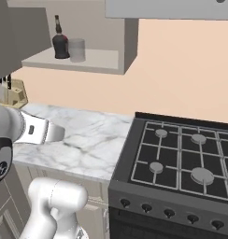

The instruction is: There is a bowl on the dining counter. Grab a lemon wedge from the fridge and place it in the bowl. Then get the liquor bottle and glass cup from the cabinet and place them next to the bowl.

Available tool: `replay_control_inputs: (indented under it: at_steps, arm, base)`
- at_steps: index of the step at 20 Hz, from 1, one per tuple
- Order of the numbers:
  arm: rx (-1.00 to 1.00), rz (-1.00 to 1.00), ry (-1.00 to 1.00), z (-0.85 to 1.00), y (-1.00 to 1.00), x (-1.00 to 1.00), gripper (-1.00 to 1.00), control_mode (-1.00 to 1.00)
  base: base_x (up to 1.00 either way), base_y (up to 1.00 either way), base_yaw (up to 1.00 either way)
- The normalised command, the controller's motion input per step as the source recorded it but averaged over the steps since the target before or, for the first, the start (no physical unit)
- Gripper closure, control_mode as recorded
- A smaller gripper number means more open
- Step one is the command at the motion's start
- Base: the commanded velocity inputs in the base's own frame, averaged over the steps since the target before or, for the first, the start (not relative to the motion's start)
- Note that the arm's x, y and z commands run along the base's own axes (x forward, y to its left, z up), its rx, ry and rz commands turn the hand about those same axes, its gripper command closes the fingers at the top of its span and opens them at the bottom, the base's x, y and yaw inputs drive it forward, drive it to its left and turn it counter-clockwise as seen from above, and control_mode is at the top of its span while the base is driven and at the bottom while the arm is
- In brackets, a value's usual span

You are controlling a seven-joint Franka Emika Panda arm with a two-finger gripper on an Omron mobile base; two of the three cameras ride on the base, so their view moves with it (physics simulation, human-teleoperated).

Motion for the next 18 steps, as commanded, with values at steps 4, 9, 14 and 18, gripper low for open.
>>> replay_control_inputs:
  at_steps: [4,9,14,18]
  arm:
    - [0.0,0.0,0.0,0.0,0.0,0.0,-1.0,1.0]
    - [0.05,0.13,-0.24,0.2,0.44,0.16,-1.0,-1.0]
    - [0.0,0.18,-0.3,0.81,0.51,0.02,-1.0,-1.0]
    - [0.0,0.07,-0.32,0.99,0.27,0.0,-1.0,-1.0]
  base:
    - [0.8,0.33,0.0]
    - [0.0,0.0,0.0]
    - [0.0,0.0,0.0]
    - [0.0,0.0,0.0]
